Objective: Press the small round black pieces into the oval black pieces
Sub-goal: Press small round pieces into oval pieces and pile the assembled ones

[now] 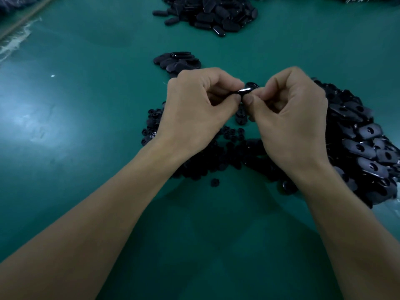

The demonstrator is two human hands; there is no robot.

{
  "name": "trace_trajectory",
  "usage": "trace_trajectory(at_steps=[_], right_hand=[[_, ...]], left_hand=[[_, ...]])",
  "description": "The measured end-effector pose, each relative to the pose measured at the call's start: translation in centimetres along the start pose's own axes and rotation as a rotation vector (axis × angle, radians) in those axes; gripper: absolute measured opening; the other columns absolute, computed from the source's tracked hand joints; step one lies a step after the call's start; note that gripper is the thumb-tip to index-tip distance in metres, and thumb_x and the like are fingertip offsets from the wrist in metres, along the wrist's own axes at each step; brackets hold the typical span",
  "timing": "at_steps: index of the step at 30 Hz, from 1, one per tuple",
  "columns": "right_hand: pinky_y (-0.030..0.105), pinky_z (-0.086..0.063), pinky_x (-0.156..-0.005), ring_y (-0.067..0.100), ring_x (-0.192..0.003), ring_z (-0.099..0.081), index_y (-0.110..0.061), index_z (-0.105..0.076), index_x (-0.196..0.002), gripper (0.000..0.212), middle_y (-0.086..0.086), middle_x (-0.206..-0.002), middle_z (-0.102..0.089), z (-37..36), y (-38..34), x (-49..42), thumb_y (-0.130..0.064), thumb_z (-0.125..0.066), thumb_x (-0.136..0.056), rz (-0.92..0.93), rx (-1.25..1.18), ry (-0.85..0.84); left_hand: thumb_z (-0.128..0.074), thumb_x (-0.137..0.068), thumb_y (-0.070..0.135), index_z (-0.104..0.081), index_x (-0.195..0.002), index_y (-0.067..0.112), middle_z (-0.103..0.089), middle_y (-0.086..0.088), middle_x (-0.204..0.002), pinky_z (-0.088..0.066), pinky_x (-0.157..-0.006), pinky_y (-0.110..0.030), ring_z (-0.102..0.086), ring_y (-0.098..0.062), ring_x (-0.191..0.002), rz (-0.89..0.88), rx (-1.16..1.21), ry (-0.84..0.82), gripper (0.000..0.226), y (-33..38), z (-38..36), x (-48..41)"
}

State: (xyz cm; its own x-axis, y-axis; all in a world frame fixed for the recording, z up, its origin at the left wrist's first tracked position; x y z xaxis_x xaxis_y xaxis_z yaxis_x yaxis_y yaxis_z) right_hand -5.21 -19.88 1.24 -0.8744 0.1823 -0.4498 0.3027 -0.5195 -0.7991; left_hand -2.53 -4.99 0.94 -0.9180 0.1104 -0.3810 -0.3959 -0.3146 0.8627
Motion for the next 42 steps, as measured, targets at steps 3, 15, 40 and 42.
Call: trace_trajectory(at_steps=[3, 15, 40, 42], right_hand=[[0.037, -0.059, -0.067, 0.009, -0.073, -0.07, -0.033, -0.047, -0.072, 0.038, -0.005, -0.078, -0.07, -0.1, -0.1, 0.2, -0.01, -0.075, -0.085, 0.01, 0.014, 0.017], [0.03, -0.046, -0.05, 0.018, -0.055, -0.058, -0.023, -0.053, -0.073, 0.028, -0.013, -0.062, -0.059, -0.4, -1.2, 0.7, -0.005, -0.07, -0.087, 0.167, 0.124, -0.033], [0.009, -0.046, -0.06, -0.004, -0.063, -0.064, -0.024, -0.071, -0.086, 0.016, -0.018, -0.067, -0.071, 0.4, 1.3, -1.2, -0.01, -0.077, -0.086, -0.095, -0.285, -0.198], [0.009, -0.046, -0.06, -0.004, -0.063, -0.064, -0.024, -0.071, -0.086, 0.014, -0.018, -0.067, -0.071, 0.5, 1.3, -1.1, -0.011, -0.077, -0.086, -0.092, -0.274, -0.194]], left_hand=[[-0.075, -0.083, 0.005, -0.073, -0.089, 0.03, -0.073, 0.017, -0.081, -0.061, -0.078, -0.025, -0.073, -0.001, -0.075, 0.002, -0.027, 0.003, 0.026, 0.0, 0.0, -0.1], [-0.076, -0.083, 0.007, -0.078, -0.096, 0.02, -0.071, 0.02, -0.083, -0.057, -0.077, -0.017, -0.07, 0.003, -0.076, -0.024, -0.114, 0.05, 0.018, -0.3, 0.2, -0.3], [-0.081, -0.081, 0.001, -0.07, -0.089, 0.019, -0.076, 0.001, -0.076, -0.057, -0.067, -0.022, -0.073, -0.012, -0.07, 0.162, 0.324, -0.057, 0.022, -0.9, 0.3, -0.6], [-0.081, -0.081, 0.001, -0.07, -0.089, 0.019, -0.076, -0.001, -0.078, -0.058, -0.067, -0.023, -0.074, -0.013, -0.071, 0.163, 0.325, -0.06, 0.022, -0.8, 0.3, -0.5]])
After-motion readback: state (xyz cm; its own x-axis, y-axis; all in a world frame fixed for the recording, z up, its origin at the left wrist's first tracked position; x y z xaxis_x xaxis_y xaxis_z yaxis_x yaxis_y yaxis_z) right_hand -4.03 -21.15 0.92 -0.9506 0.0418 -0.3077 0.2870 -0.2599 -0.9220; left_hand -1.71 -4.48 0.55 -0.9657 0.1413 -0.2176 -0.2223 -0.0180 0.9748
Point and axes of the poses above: each hand's wrist, its own x-axis away from the middle knuckle, its own z-axis out of the back of the hand, y = z × x, the point moved 3 cm from there along -x, towards the middle knuckle
